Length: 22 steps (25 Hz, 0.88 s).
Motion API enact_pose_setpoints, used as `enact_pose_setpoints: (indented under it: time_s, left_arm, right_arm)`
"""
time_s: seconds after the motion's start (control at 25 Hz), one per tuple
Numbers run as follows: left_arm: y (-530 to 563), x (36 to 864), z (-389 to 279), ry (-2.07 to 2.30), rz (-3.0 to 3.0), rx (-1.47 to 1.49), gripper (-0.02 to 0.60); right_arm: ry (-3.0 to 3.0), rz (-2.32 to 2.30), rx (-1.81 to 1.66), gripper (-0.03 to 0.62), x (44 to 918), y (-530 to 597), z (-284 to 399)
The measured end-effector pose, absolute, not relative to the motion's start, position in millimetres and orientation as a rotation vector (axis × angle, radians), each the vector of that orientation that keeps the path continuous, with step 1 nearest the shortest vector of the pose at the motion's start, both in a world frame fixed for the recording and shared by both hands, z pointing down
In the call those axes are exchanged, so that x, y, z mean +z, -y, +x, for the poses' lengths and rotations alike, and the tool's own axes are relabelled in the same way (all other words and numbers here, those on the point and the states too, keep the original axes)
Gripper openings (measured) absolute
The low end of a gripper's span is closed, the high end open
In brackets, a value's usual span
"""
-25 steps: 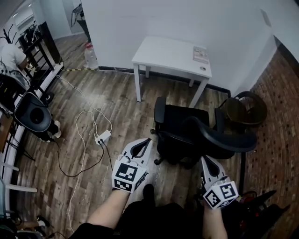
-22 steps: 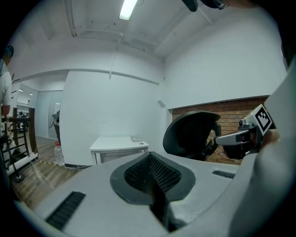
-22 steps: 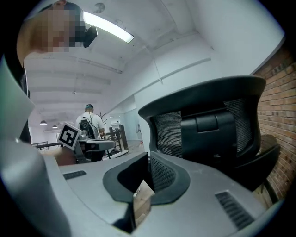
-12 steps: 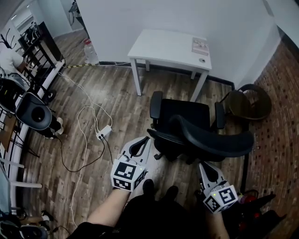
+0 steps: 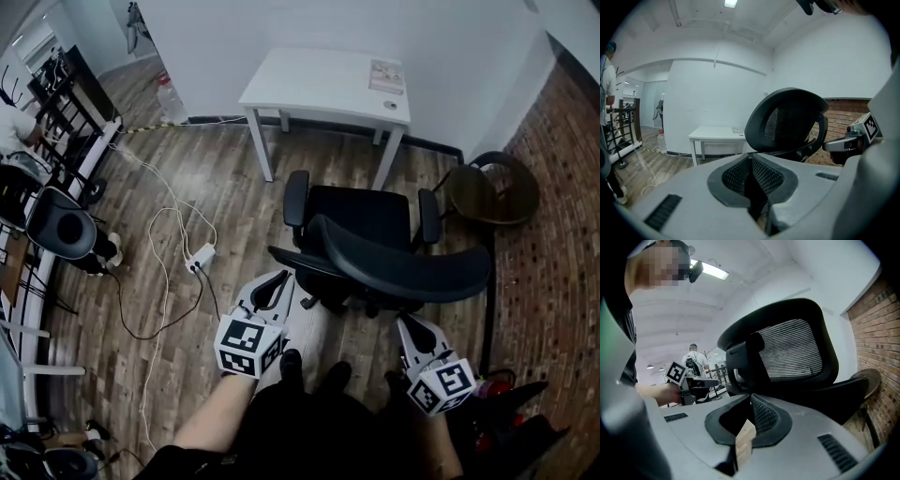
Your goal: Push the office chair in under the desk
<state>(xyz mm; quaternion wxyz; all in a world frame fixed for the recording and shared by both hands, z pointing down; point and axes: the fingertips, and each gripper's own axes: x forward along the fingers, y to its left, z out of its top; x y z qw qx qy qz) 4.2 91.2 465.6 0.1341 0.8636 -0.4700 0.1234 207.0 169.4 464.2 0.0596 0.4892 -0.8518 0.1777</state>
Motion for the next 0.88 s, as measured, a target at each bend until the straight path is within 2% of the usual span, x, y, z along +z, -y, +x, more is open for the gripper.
enact_pose_setpoints:
  time_s: [0.08,0.2,0.52,0.6,0.88]
  left_arm:
    - [-90,470,12,1.361,2.495,0.363,0.011]
    - [-91,476,21,1.35,2.484,0.378,0.016]
    - [-91,488,39,1.339,2.432,0.398,0.111]
    - [-88,490,43,1.352,2.42,0.402,0.129]
    - [-83,494,51,1.358,2.411,0.441,0.135]
  right_arm:
    - [2.559,1.483,0.552,0.014,471,-168,217]
    - [2.497,1.539,0.56,0.065,479,-165,239]
    - [2.283,1.808,0.581,0.201,486,-137,312]
    - [2.256,1.824,0.583,0.219,488,-132,323]
    - [2.241,1.823,0.567,0.185,489,-126,335]
